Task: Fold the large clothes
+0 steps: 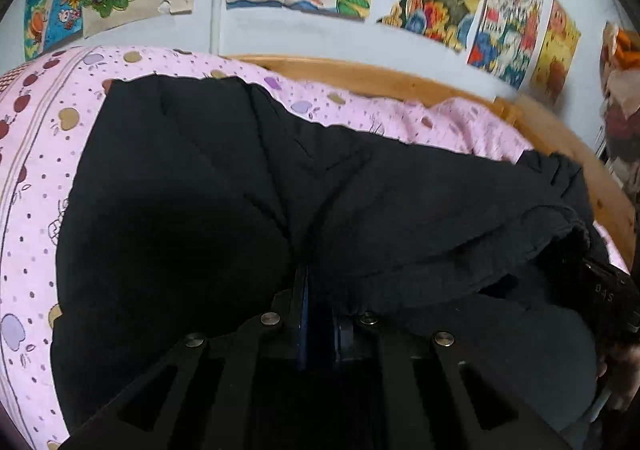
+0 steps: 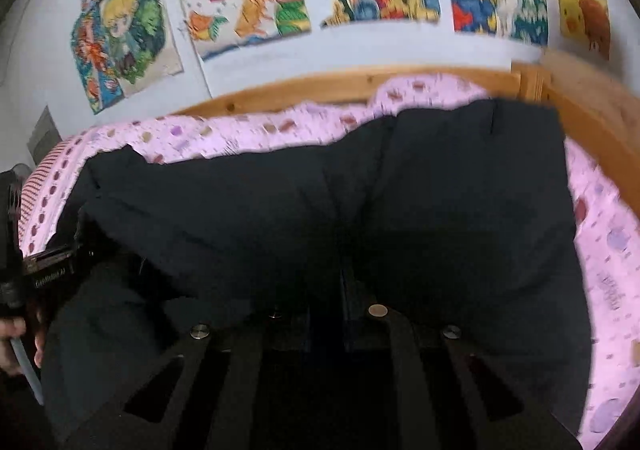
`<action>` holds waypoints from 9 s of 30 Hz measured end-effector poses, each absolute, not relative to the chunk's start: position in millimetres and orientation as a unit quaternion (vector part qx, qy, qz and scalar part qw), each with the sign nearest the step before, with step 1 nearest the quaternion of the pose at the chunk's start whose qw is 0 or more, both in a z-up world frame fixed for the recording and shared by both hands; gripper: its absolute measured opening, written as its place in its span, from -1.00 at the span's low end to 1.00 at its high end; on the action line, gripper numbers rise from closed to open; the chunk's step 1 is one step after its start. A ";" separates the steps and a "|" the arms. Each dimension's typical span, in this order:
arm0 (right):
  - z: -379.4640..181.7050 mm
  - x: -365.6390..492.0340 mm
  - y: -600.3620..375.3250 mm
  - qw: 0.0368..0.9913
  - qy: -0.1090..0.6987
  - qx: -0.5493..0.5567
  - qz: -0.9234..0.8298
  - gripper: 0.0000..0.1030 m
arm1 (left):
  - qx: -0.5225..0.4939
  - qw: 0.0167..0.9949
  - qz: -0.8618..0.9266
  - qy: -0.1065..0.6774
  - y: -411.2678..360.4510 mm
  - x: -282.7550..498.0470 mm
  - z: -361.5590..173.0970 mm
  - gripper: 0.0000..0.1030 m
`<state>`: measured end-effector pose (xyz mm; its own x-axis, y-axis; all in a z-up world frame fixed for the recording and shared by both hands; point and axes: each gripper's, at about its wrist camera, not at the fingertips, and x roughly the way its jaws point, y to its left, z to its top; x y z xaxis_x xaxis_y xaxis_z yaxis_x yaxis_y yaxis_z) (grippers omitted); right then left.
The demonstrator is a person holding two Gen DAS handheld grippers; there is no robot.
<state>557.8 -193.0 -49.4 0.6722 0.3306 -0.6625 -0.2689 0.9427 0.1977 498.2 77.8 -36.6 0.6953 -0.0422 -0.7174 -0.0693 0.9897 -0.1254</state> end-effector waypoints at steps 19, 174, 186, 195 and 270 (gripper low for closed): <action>37.3 531.1 -236.1 0.946 0.248 0.115 0.173 -0.01 | -0.147 0.959 -0.002 0.241 105.1 465.5 47.2 0.27; -19.0 96.6 -248.6 0.839 0.368 -0.191 0.354 0.73 | 0.140 0.903 -0.180 0.365 1.2 41.5 21.4 0.98; -23.3 88.5 -246.2 0.829 0.374 -0.215 0.357 0.78 | 0.197 0.887 -0.176 0.379 -3.7 21.4 -2.1 0.98; -35.0 75.2 -239.1 0.824 0.362 -0.275 0.338 0.81 | 0.241 0.886 -0.131 0.373 -8.3 15.2 -20.6 0.99; 131.4 78.8 -235.3 0.960 0.075 -0.229 0.141 -0.85 | 0.224 0.968 0.047 0.106 13.1 28.7 135.4 -0.85</action>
<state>78.8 -235.3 131.4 0.9489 0.2368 -0.2084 -0.3053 0.8557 -0.4178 28.7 13.1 135.4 0.9731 0.1381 -0.1845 -0.0430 0.8953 0.4433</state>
